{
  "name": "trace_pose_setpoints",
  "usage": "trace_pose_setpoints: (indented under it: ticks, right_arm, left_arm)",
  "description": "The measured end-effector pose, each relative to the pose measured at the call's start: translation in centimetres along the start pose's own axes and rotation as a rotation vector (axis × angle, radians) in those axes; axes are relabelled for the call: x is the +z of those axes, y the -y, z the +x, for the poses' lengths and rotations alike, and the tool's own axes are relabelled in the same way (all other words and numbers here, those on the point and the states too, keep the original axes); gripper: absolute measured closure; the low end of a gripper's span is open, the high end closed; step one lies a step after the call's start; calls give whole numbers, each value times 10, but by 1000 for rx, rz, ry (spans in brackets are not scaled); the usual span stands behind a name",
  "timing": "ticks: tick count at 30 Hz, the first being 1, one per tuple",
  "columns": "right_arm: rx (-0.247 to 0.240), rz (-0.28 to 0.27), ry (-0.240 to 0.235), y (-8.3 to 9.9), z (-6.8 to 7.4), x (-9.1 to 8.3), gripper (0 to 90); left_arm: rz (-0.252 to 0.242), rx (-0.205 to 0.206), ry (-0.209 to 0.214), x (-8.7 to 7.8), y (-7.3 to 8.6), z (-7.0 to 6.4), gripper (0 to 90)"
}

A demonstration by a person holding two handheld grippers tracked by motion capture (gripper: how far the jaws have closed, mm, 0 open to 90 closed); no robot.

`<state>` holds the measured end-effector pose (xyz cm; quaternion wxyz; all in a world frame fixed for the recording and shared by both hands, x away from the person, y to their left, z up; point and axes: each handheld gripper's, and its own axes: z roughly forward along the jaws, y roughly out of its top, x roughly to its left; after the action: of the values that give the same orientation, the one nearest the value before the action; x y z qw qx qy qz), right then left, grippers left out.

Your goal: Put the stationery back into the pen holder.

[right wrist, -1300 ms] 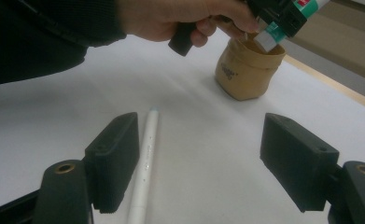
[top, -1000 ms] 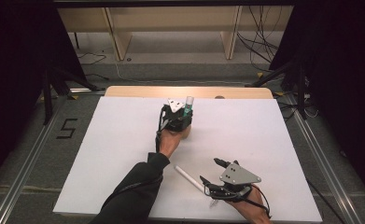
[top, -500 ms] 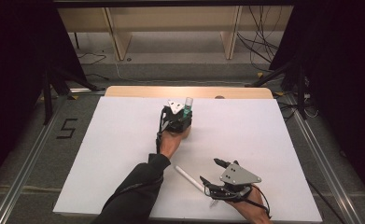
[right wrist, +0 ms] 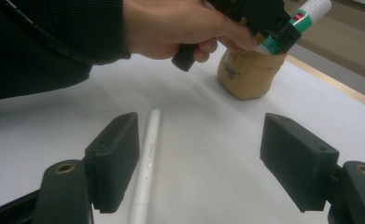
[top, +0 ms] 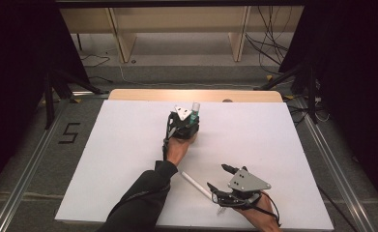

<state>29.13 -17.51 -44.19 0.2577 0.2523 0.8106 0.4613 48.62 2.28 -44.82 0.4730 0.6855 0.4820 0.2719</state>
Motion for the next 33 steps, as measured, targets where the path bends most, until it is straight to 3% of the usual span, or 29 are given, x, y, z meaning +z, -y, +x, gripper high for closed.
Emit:
trace_pose_setpoints:
  ticks: [27, 33]
  right_arm:
    - [-5, 2, 0, 1, 0, 0, 292]
    - [-5, 2, 0, 1, 0, 0, 292]
  left_arm:
    - [-11, 29, -52, -2, 6, -4, 644]
    - [-17, 28, -48, -4, 6, -5, 622]
